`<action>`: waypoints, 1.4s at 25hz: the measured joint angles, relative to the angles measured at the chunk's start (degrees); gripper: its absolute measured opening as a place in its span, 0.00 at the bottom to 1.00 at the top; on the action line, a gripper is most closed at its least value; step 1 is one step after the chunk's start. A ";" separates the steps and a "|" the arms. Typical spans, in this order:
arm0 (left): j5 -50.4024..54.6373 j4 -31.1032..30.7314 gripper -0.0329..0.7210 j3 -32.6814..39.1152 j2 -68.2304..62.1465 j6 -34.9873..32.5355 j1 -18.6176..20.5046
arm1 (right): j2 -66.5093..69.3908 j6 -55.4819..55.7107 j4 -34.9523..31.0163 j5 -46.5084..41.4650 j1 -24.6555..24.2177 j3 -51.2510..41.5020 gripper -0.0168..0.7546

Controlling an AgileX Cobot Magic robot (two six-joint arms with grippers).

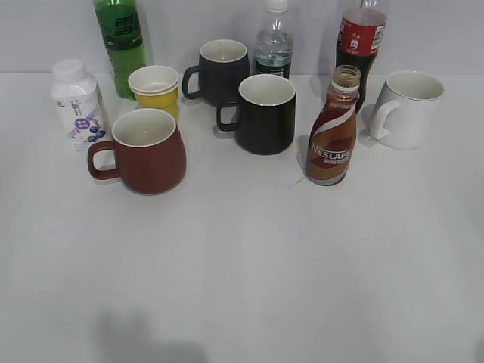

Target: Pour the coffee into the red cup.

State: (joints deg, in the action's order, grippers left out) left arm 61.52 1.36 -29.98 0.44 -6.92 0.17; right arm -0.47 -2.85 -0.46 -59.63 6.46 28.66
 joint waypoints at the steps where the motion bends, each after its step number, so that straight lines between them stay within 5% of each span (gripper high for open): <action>1: 0.00 0.34 0.57 0.00 0.00 0.00 0.00 | 0.00 0.00 0.00 0.00 0.00 0.00 0.76; 8: -9.43 3.96 0.41 -1.03 -2.30 0.00 0.00 | 1.03 0.00 -0.05 1.31 0.00 0.69 0.76; 17: -41.18 9.07 0.39 3.29 -17.36 0.00 -0.05 | 13.43 0.00 -1.47 26.83 0.00 1.19 0.76; 23: -47.88 11.00 0.39 4.09 -33.42 -0.64 -0.78 | 26.84 -0.06 -3.17 36.58 4.72 1.21 0.76; 29: -56.27 13.95 0.39 9.03 -45.34 -0.68 -9.38 | 38.33 -0.06 -3.71 39.97 12.37 1.21 0.76; 35: -74.95 15.47 0.42 15.67 -56.22 -0.68 -24.37 | 48.79 -0.01 -5.79 47.42 15.98 -0.83 0.76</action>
State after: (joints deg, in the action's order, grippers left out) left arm -13.43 16.83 -14.31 -55.79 -7.60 -24.20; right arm 48.32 -2.85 -6.25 -12.21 22.44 27.82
